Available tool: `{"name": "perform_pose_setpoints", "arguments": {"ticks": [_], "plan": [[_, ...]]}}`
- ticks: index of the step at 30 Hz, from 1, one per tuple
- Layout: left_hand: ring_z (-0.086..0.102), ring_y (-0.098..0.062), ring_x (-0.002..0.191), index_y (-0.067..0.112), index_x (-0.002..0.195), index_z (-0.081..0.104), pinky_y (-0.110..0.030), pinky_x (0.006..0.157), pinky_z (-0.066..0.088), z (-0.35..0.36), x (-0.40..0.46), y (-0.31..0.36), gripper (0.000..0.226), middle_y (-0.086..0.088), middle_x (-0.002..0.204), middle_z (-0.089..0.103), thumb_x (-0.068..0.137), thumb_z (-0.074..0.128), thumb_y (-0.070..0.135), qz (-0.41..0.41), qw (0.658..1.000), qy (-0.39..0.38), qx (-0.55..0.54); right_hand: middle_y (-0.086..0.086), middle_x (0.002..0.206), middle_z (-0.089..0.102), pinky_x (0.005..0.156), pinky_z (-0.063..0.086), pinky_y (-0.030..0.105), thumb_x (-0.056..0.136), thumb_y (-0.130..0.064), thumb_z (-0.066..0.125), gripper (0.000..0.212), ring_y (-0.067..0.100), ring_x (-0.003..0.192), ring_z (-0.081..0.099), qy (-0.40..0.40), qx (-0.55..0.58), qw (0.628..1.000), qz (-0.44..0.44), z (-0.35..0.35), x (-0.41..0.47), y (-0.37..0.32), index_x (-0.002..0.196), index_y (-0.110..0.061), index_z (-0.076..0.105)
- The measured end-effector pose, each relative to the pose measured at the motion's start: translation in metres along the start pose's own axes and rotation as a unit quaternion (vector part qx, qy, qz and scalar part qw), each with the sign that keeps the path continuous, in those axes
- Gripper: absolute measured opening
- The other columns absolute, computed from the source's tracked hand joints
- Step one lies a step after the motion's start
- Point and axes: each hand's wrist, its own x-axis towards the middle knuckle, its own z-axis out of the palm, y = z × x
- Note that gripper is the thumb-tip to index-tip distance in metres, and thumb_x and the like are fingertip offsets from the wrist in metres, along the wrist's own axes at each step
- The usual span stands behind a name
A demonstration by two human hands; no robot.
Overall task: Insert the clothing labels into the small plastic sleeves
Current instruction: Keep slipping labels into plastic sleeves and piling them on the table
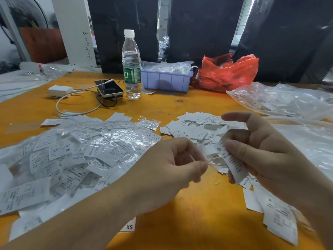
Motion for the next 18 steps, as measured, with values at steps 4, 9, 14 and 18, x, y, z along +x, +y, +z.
{"name": "perform_pose_setpoints", "arguments": {"ticks": [4, 9, 14, 18], "plan": [[0.060, -0.009, 0.063, 0.027, 0.085, 0.070, -0.027, 0.062, 0.053, 0.0000, 0.0012, 0.0004, 0.015, 0.008, 0.064, 0.064, 0.078, 0.064, 0.039, -0.001, 1.000, -0.007, -0.017, 0.024, 0.073, 0.056, 0.049, 0.049, 0.038, 0.081, -0.019, 0.066, 0.041, 0.037, 0.059, 0.056, 0.007, -0.059, 0.998, -0.010, 0.0013, -0.0012, 0.0009, 0.118, -0.032, 0.054], [0.056, -0.001, 0.057, 0.019, 0.083, 0.073, -0.018, 0.059, 0.049, -0.0023, 0.0004, 0.0013, 0.012, 0.011, 0.059, 0.059, 0.088, 0.068, 0.029, -0.005, 0.999, -0.026, -0.042, 0.010, 0.072, 0.062, 0.054, 0.045, 0.032, 0.080, -0.018, 0.061, 0.038, 0.026, 0.063, 0.058, -0.006, -0.082, 0.996, -0.017, -0.0012, -0.0017, 0.0031, 0.112, -0.038, 0.057], [0.054, -0.001, 0.056, 0.025, 0.075, 0.071, -0.016, 0.057, 0.046, -0.0030, 0.0015, 0.0010, 0.013, 0.013, 0.058, 0.057, 0.084, 0.069, 0.034, -0.002, 0.998, -0.035, -0.043, 0.008, 0.074, 0.063, 0.053, 0.045, 0.030, 0.081, -0.021, 0.060, 0.038, 0.025, 0.062, 0.058, -0.021, -0.122, 0.992, -0.027, -0.0004, -0.0029, 0.0032, 0.113, -0.041, 0.055], [0.053, -0.002, 0.056, 0.026, 0.074, 0.070, -0.018, 0.059, 0.046, -0.0022, 0.0034, -0.0019, 0.015, 0.013, 0.058, 0.054, 0.080, 0.067, 0.040, -0.008, 0.998, -0.046, -0.046, 0.010, 0.076, 0.062, 0.055, 0.043, 0.028, 0.083, -0.022, 0.058, 0.037, 0.026, 0.064, 0.057, -0.029, -0.130, 0.991, -0.032, -0.0010, -0.0030, 0.0040, 0.114, -0.041, 0.056]]}}
